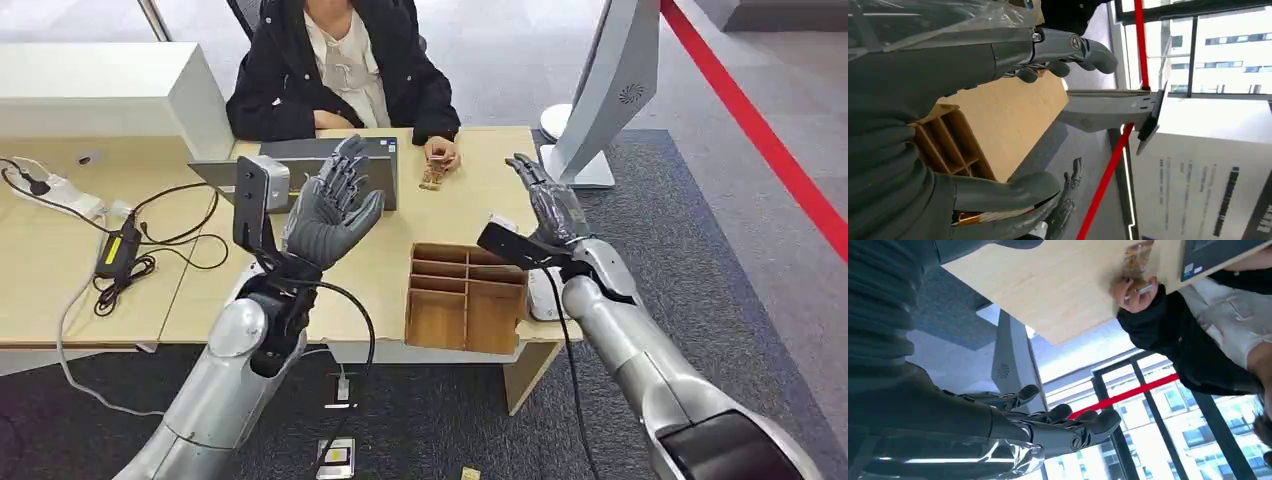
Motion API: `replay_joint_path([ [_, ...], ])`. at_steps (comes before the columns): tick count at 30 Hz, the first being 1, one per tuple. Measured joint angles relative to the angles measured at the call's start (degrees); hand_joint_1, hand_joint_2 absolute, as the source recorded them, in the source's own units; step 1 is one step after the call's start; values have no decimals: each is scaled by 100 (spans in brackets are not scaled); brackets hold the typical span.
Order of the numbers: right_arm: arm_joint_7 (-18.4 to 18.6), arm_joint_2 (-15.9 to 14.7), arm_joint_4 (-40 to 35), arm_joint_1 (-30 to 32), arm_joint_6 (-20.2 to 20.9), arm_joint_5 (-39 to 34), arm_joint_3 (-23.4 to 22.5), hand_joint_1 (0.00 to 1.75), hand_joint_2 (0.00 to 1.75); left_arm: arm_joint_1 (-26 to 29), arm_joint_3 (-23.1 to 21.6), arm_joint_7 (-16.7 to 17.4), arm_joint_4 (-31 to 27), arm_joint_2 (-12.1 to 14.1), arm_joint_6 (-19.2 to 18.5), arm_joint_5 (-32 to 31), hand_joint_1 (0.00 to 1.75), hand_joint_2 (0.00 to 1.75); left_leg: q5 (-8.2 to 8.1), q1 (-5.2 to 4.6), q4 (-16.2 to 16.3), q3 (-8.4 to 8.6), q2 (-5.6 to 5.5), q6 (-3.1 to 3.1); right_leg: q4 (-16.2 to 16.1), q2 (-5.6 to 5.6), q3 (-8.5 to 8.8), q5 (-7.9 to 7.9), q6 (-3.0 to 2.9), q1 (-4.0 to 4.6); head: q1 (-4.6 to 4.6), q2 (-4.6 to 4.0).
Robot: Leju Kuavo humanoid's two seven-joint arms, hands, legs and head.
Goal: Pass the card to the sensor for recognition and then transmit it.
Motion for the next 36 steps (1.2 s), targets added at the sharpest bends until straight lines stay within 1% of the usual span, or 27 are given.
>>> replay_joint_path([
  [4, 11, -2, -158, 16, -2, 4, -35, 0, 175, -4, -7, -68, 22, -20, 15, 15, 0, 175, 0, 0, 0, 0, 1, 0, 0, 0, 0, 0, 0, 0, 0, 0],
  [7, -2, -7, -186, 50, -83, -15, -39, 0, 175, -4, -11, -118, 57, -22, 15, 26, 0, 175, 0, 0, 0, 0, 1, 0, 0, 0, 0, 0, 0, 0, 0, 0],
  [10, -107, -9, -217, 68, -192, -120, -48, 0, 175, -7, -11, -157, 77, -22, 17, 33, 0, 175, 0, -1, 0, 0, 1, 0, 0, 0, 1, 0, 0, -1, 0, 0],
  [12, -210, -9, -278, 82, -162, -295, -76, 0, 175, -6, -11, -181, 107, -31, 17, 33, 0, 175, 0, -1, 0, -1, 1, 0, 0, 0, 0, 0, 0, -1, 0, 0],
  [16, -238, -15, -545, 121, 219, -610, -88, 0, 175, -10, -11, -243, 157, -55, 28, 33, 0, 175, 0, 0, 0, 0, 1, 0, 0, 0, 0, 0, 0, 0, 0, 0],
  [20, -103, -33, -897, 188, 647, -732, -83, 0, 175, -12, -11, -286, 205, -85, 28, 37, 0, 175, 0, 0, 0, 0, 1, 0, 0, 0, 0, 0, 0, 0, 0, 0],
  [23, 20, -92, -1159, 241, 1172, -734, -46, 0, 175, -15, -9, -321, 227, -107, 26, 70, 0, 175, 0, 0, 0, 0, 1, 0, 0, 0, 0, 0, 0, 0, 0, 0],
  [25, 59, -129, -1290, 312, 1394, -717, -18, 0, 175, -17, -9, -334, 227, -112, 26, 76, 0, 175, 0, 0, 0, 0, 0, 0, -1, 0, 1, 0, 0, 0, 0, 0],
  [27, 61, -153, -1358, 379, 1469, -628, 13, 0, 175, -16, -7, -332, 225, -112, 28, 77, 0, 175, 0, 0, 0, -1, 0, 0, -1, 0, 1, 0, 0, 0, 0, 0],
  [36, -79, -170, -1283, 523, 1471, -147, 159, 0, 175, -14, -7, -291, 221, -112, 30, 31, 0, 175, 0, 0, -1, -1, -1, 0, 0, 0, 2, 0, 0, 0, 0, 0],
])
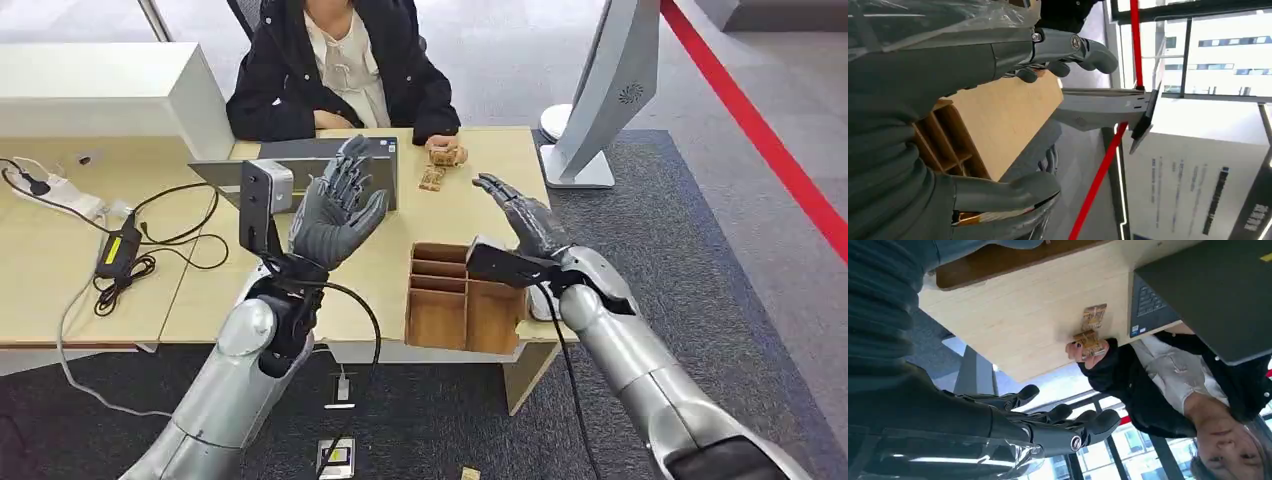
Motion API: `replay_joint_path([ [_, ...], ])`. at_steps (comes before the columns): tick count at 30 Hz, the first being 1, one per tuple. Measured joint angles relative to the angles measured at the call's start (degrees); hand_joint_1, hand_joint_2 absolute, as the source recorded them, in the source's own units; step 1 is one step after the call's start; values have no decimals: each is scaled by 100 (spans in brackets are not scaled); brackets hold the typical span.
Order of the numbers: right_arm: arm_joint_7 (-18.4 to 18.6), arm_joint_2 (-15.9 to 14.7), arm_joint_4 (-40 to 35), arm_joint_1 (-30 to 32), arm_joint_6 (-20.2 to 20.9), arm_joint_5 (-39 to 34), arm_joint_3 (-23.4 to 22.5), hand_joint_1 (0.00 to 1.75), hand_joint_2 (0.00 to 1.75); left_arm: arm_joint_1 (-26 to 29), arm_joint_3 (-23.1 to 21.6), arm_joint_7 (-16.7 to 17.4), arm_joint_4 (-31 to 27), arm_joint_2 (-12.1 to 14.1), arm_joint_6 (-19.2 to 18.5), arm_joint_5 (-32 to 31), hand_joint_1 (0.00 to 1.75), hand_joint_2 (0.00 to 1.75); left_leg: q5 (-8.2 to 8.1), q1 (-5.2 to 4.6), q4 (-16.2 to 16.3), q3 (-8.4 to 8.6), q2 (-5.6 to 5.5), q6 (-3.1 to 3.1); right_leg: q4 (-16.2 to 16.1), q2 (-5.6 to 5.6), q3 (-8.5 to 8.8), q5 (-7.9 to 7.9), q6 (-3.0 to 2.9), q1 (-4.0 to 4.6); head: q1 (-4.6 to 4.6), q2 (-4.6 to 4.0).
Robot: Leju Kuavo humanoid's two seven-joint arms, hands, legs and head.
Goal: Pass the card to the sensor for recognition and then transmit it.
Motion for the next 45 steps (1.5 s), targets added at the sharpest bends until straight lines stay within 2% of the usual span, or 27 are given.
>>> replay_joint_path([
  [23, 50, 63, 339, -12, 18, 586, 278, 0, 175, 50, 4, 186, -100, 39, 70, -35, 0, 175, 0, 0, -1, -1, -1, 0, 0, -1, 0, 0, 0, 0, 0, 0],
  [30, 157, -77, 382, 40, -74, 962, 359, 0, 175, 161, 22, 315, -278, 98, 0, -92, 0, 175, 0, 0, 0, -1, -1, 0, 0, -1, 1, 0, 0, 0, 0, 0],
  [45, 306, -254, 328, 179, -92, 1036, 385, 0, 175, 239, 50, 389, -468, 179, -63, -111, 0, 175, 0, 0, 0, 0, -1, 0, 0, -1, 1, 0, 0, 0, 0, 0],
])
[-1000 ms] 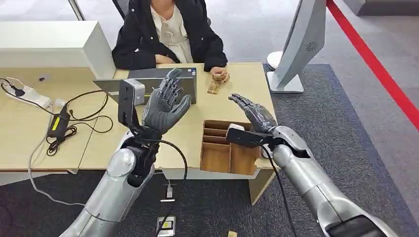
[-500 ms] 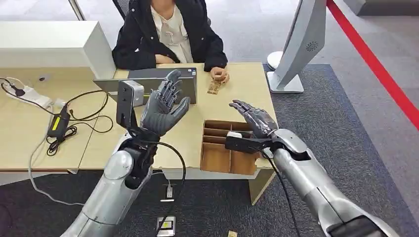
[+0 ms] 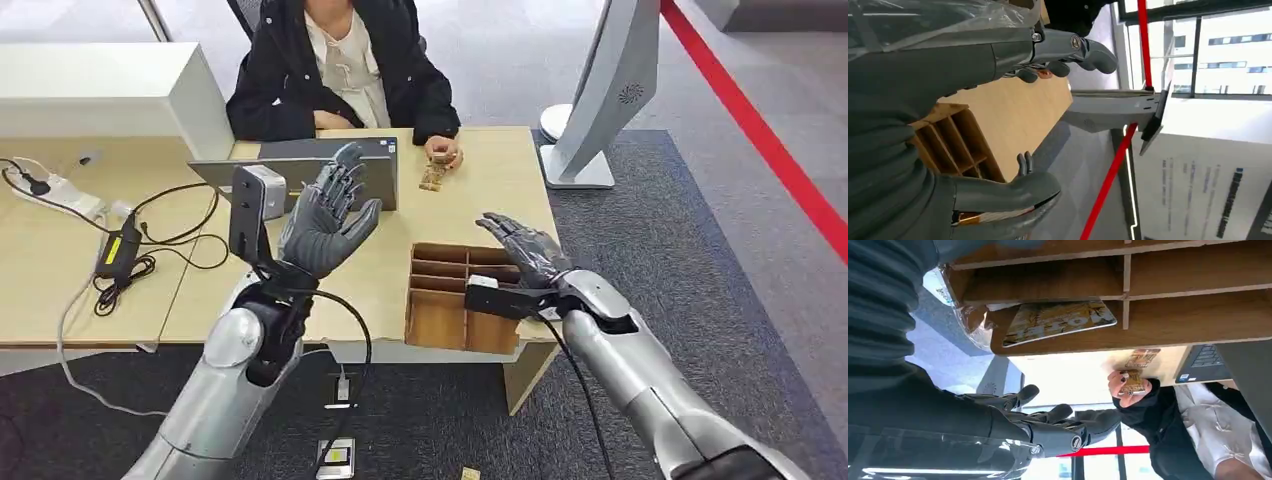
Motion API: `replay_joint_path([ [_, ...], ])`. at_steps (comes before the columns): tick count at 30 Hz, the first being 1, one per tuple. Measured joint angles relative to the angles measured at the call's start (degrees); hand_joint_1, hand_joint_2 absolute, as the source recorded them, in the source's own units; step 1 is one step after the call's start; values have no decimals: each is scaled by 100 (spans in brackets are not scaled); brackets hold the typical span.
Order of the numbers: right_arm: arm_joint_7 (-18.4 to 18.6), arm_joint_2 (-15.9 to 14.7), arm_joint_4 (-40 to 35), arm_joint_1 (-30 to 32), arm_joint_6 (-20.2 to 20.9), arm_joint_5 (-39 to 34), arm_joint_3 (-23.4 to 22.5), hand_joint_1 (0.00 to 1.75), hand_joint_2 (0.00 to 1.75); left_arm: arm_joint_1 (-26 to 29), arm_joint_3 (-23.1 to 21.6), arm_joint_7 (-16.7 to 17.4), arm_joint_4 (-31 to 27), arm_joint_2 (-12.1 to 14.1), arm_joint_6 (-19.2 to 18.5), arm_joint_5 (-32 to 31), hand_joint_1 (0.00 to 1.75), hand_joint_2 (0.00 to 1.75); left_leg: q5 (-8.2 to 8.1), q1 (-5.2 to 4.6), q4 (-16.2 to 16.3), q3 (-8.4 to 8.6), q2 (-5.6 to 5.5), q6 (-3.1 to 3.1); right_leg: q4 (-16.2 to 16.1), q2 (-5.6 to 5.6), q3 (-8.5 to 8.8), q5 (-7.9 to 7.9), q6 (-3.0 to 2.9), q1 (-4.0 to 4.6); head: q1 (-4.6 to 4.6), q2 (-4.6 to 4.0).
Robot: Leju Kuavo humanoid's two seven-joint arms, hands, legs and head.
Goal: Pass the card to the sensor for recognition and then transmit it.
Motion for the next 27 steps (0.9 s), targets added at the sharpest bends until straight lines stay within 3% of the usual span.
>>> replay_joint_path([
  [13, 0, -52, -7, 0, -26, -39, -7, 0, 175, 4, 0, 54, -90, 26, 9, -9, 0, 175, 0, 0, 0, 0, 0, 0, 0, 0, 0, 0, 0, 0, 0, 0],
  [14, 2, -55, -7, 0, -28, -42, -7, 51, 175, 4, 0, 66, -90, 26, 2, -15, 0, 175, 0, 0, 0, 0, 0, 0, 0, 0, 0, 0, 0, 0, 0, 0],
  [15, 2, -57, -7, 0, -35, -48, -7, 162, 175, 4, 0, 68, -90, 26, -2, -24, 0, 175, 0, 0, 0, 0, 0, 0, 0, 0, 0, 0, 0, 0, 0, 0],
  [16, 2, -57, -7, 0, -35, -52, -9, 175, 175, 4, 0, 68, -90, 26, -4, -24, 0, 175, 0, 0, 0, 1, 0, 0, 0, 0, 0, 0, 0, 0, 0, 0],
  [27, 2, -68, -4, 0, -24, -162, -68, 175, 175, 26, 7, 94, -112, 59, -42, -63, 0, 175, 0, 0, 0, 0, 0, 0, 0, 0, 1, 0, 0, 0, 0, 0],
])
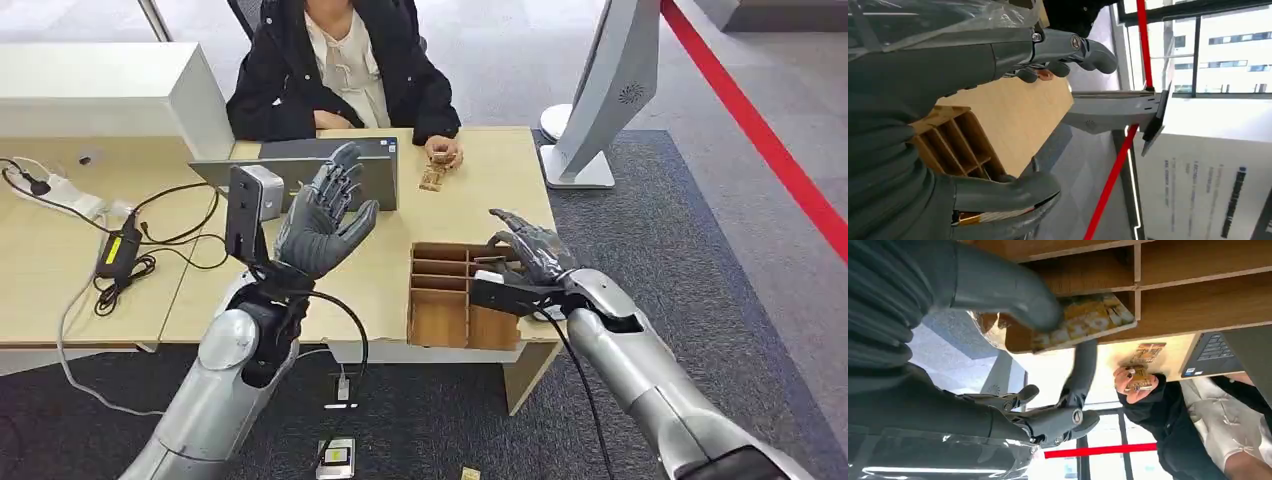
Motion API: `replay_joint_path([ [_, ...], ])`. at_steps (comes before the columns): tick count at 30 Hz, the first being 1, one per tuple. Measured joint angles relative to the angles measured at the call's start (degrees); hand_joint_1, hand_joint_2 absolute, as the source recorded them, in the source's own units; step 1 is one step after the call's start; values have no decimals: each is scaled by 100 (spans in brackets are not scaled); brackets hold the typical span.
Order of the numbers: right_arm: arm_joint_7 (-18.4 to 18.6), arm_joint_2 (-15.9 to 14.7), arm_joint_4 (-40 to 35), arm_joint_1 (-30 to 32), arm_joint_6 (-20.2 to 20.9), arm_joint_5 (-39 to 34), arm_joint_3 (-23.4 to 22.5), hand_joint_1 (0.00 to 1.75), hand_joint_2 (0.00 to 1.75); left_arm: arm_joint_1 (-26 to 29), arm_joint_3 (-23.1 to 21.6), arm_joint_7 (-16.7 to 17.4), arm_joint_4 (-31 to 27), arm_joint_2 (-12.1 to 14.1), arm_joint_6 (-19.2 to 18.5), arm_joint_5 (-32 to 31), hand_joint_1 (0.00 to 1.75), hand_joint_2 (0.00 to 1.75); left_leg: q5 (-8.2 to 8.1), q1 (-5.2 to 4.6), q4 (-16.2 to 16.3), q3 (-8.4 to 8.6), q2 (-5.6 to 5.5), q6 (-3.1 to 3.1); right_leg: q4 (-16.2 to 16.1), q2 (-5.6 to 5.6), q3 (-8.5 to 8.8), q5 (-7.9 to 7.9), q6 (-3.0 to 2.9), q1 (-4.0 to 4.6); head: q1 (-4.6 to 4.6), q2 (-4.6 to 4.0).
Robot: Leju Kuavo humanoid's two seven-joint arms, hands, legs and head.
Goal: Pass the card to the sensor for recognition and then transmit it.
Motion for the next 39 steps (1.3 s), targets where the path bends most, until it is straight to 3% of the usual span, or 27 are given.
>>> replay_joint_path([
  [18, 20, 55, 96, -85, -238, -2, -22, 175, 175, 63, 61, 9, -74, 4, -33, -109, 0, 175, 0, 0, 0, 0, 0, 0, 0, 0, 1, 0, 0, 0, 0, 0],
  [24, 52, 81, 173, -170, -537, -37, -24, 175, 175, 66, 61, 7, -74, 4, -39, -120, 0, 175, 0, 0, 0, 0, 0, 0, 0, 0, 1, 0, 0, 0, 0, 0],
  [39, -13, 52, 544, -1330, -1102, -420, -337, 175, 175, 41, 59, -103, -55, -7, -39, -96, 0, 175, 1, 0, 2, 3, 2, 0, 0, 0, 0, 1, 0, 0, 2, 0],
])
